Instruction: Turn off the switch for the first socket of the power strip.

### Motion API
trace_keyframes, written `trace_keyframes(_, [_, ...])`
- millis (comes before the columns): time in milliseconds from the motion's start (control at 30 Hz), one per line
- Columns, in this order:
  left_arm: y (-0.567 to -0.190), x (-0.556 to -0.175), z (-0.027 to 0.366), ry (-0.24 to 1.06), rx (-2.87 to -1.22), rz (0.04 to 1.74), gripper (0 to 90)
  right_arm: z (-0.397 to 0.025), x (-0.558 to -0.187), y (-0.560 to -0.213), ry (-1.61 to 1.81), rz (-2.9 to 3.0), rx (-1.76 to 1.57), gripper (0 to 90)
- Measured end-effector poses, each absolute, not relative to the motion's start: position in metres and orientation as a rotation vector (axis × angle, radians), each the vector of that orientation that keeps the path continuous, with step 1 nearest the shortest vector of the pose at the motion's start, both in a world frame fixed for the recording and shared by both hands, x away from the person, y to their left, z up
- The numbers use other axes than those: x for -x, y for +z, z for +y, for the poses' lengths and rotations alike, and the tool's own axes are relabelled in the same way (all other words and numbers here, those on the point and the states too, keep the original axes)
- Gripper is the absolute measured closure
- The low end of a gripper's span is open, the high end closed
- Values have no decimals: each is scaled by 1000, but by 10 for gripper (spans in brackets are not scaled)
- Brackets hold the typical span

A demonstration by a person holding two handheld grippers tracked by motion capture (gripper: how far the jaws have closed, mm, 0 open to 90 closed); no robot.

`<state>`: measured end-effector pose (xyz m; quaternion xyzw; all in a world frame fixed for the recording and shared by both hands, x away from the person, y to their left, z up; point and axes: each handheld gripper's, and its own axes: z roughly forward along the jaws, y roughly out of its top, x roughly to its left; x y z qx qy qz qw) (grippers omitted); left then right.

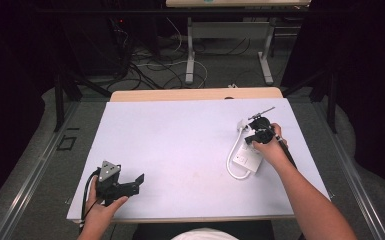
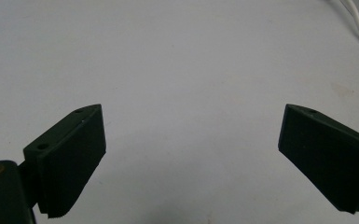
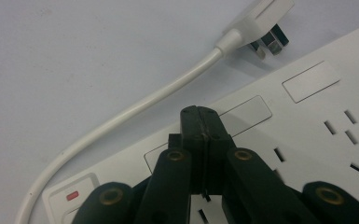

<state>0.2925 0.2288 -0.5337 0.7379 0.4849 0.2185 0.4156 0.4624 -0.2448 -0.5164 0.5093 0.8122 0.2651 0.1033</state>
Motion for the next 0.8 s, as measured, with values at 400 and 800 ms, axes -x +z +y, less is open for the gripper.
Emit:
trace_keyframes(400, [-534,-291,229,550,-1854,1222,74,-244,-462,-516,765,2392,-1497,900])
trace_keyframes(800, [-534,-292,229,546,-1854,1219,74,-244,-458,-513,763,2393,-1475,876])
